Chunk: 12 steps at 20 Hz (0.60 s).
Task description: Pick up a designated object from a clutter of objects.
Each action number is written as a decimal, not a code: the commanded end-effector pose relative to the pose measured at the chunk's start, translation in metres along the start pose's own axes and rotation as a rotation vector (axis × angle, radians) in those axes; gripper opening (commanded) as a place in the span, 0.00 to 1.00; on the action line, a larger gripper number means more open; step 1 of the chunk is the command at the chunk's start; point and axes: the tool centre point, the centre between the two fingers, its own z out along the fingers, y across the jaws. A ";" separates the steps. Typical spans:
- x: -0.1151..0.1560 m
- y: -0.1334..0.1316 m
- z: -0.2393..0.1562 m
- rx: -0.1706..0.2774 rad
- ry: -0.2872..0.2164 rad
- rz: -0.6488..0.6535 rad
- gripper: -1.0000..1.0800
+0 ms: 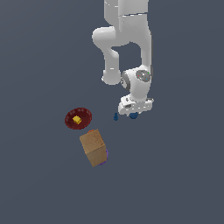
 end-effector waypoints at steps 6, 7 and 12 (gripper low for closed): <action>0.000 0.004 -0.007 0.000 0.000 0.000 0.00; 0.000 0.005 -0.009 0.000 0.000 0.000 0.00; 0.001 0.015 -0.028 0.000 0.000 0.000 0.00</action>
